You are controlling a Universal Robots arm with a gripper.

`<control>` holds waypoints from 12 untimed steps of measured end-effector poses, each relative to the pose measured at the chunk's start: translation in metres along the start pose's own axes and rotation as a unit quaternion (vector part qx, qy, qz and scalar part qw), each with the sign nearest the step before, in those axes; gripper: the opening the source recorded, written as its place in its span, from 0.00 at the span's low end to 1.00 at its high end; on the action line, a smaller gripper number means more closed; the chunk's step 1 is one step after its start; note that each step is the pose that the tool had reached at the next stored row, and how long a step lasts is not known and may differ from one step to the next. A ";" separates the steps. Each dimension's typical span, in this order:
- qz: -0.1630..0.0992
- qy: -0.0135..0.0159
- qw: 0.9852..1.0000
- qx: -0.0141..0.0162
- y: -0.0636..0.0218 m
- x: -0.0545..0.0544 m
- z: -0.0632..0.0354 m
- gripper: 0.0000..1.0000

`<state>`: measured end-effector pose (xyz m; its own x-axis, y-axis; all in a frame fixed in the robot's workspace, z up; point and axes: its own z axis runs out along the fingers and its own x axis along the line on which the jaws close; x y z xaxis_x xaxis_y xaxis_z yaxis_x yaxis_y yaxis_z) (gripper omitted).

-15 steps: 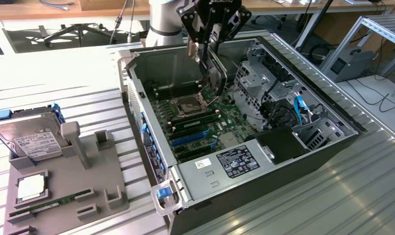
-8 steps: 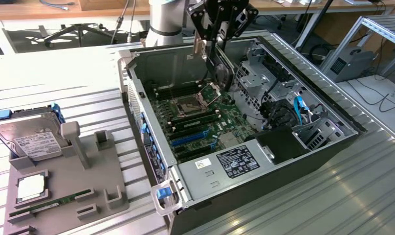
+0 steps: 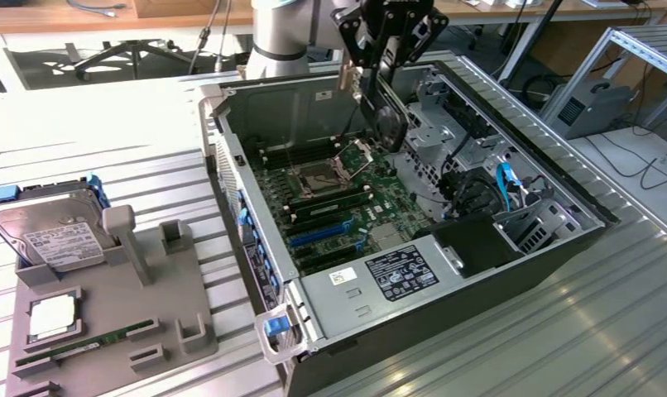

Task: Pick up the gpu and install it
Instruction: 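Pick up the gpu and move the gpu toward the slot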

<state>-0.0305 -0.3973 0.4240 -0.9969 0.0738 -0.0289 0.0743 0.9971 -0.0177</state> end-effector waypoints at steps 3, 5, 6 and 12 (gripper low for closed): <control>0.000 0.000 1.000 0.002 0.0006 -0.006 0.0025 0.27; 0.000 0.000 1.000 0.003 0.0008 -0.008 0.0041 0.27; 0.000 0.000 1.000 0.004 0.0009 -0.009 0.0049 0.27; 0.000 0.000 1.000 0.006 0.0013 -0.012 0.0103 0.27</control>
<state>-0.0182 -0.3971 0.4141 -0.9968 0.0736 -0.0297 0.0745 0.9968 -0.0299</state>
